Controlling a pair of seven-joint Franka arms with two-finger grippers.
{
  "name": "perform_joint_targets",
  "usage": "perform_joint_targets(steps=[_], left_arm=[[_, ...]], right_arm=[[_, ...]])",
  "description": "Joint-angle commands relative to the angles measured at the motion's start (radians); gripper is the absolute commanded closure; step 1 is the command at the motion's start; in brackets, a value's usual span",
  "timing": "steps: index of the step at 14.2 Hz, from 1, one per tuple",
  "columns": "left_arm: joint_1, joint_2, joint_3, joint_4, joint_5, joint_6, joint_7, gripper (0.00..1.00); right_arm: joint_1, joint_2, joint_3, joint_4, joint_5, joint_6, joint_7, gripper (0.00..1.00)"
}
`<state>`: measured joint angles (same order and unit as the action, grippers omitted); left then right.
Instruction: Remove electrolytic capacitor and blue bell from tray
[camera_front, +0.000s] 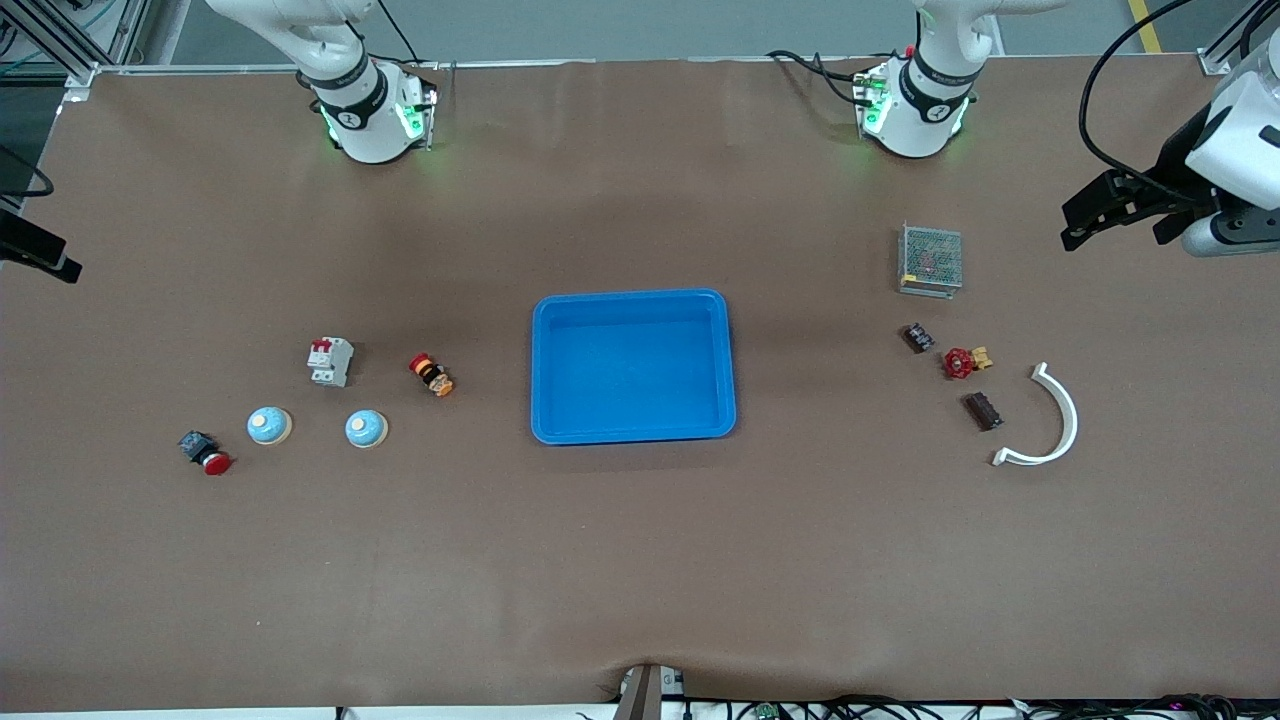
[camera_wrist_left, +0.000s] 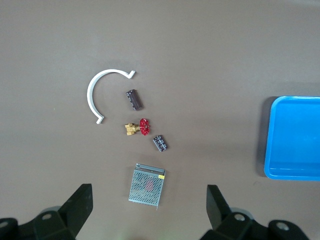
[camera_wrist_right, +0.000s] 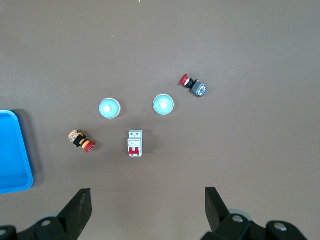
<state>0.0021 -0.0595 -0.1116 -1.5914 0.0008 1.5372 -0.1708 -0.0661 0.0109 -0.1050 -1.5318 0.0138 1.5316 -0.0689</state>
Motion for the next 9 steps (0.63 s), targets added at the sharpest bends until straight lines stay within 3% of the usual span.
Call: perform_joint_targets(steps=[1, 9], left_arm=[[0.006, 0.012, 0.004, 0.030, 0.001, -0.009, 0.011, 0.00], [0.018, 0.012, 0.006, 0.039, 0.001, -0.009, 0.007, 0.00]], right_arm=[[-0.024, -0.078, 0.022, -0.097, 0.003, 0.033, 0.008, 0.00], [-0.024, -0.166, 0.021, -0.237, -0.008, 0.101, 0.008, 0.00]])
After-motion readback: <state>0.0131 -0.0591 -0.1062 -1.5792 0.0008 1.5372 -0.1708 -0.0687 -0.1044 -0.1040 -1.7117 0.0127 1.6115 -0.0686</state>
